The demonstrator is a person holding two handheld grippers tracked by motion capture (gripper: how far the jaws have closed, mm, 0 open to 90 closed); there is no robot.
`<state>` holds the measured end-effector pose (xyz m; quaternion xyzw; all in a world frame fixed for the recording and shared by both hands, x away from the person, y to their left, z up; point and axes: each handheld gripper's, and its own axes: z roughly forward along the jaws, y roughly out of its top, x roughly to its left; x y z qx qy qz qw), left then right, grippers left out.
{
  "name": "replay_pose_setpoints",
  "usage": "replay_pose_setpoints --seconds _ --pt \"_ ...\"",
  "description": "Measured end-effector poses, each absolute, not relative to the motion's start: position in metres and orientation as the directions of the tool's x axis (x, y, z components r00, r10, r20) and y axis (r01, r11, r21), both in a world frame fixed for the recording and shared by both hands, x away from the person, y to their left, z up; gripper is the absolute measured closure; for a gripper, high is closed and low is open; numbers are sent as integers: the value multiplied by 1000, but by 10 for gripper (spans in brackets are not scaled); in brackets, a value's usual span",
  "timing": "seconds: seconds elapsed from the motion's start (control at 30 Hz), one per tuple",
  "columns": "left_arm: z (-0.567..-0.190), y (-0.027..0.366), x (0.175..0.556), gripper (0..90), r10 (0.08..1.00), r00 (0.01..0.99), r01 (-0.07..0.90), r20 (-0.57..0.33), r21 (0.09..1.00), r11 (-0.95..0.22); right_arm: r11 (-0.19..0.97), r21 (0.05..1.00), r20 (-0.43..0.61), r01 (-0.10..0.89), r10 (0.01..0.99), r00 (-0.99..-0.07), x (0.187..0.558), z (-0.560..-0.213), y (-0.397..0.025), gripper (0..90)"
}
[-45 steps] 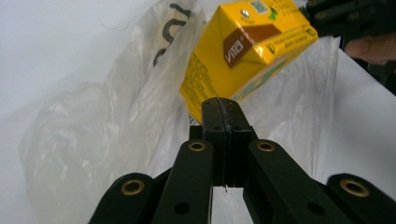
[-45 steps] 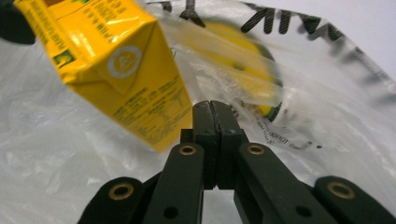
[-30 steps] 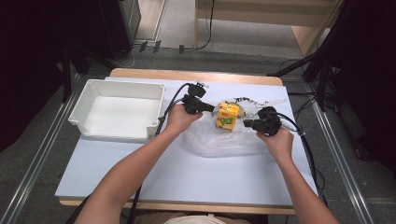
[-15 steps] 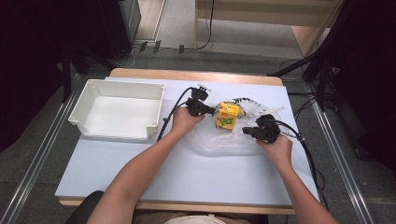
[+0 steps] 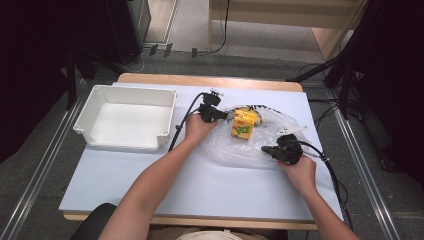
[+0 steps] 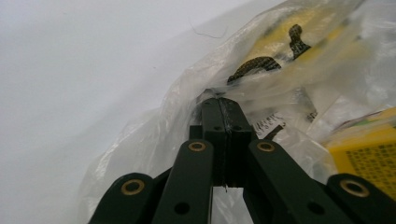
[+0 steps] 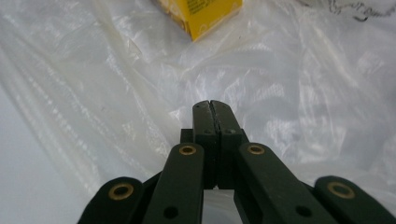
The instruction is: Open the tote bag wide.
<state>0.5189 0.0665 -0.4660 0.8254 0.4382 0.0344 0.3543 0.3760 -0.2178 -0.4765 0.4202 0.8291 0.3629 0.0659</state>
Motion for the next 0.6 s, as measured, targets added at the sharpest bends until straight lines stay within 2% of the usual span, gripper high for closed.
replay_pose_setpoints --seconds 0.37,0.5,0.6 --pt "-466 77 525 900 769 586 711 -255 616 -338 431 659 162 616 719 -676 351 -476 -229 900" --pt "-466 78 525 900 752 583 730 -307 604 -320 456 649 140 609 715 -685 345 -474 -228 900" --pt "-460 76 520 900 736 602 722 -308 604 -337 431 643 169 634 727 -665 350 -472 -229 900"
